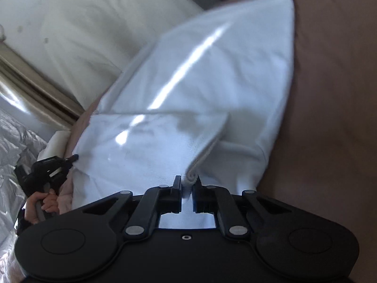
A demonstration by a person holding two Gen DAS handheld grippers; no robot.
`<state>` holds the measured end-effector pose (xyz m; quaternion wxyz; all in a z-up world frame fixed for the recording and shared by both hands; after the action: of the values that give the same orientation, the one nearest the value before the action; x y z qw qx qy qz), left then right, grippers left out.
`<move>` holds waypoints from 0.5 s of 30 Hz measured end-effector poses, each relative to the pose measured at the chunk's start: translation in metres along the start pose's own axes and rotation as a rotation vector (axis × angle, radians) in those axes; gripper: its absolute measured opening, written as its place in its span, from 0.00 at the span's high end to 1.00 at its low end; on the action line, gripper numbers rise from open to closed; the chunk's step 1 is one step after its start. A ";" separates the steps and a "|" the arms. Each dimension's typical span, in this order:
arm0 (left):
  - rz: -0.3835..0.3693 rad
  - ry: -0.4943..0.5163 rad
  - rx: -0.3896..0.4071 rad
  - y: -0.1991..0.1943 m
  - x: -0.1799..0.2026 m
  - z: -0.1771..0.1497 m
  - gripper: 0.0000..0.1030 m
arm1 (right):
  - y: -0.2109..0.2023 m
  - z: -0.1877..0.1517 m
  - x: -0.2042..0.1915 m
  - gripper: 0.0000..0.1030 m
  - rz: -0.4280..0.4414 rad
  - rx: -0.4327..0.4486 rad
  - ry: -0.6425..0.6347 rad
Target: Fold clothes
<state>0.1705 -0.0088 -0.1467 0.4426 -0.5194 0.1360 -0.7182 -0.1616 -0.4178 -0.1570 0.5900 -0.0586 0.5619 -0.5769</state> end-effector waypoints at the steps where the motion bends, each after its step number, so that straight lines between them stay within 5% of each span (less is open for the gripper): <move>1: -0.014 -0.016 0.004 -0.002 0.001 0.002 0.96 | -0.006 0.000 -0.005 0.91 0.005 0.012 -0.012; 5: -0.016 -0.037 -0.001 -0.008 -0.001 0.006 0.96 | -0.023 -0.006 -0.035 0.91 0.002 -0.016 -0.129; 8: 0.124 0.062 -0.081 0.007 0.002 -0.002 0.95 | -0.011 -0.028 -0.031 0.92 -0.079 -0.123 -0.199; 10: 0.128 0.051 -0.095 0.012 0.001 -0.008 0.95 | 0.008 -0.041 -0.016 0.92 -0.176 -0.185 -0.238; 15: 0.118 0.019 -0.085 0.008 -0.001 0.000 0.95 | 0.005 -0.034 -0.015 0.92 -0.176 -0.175 -0.255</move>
<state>0.1742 -0.0123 -0.1529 0.4605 -0.5218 0.2010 -0.6895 -0.1791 -0.3852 -0.1643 0.5965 -0.2315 0.5232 -0.5629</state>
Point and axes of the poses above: each gripper's, at about its wrist camera, not at the fingertips, and y roughly the way its jaws point, x to its right, z to its top, the point moved 7 cm from there along y, roughly the way its jaws point, and after that the axes turned 10 degrees about -x, right-handed, at the moved point
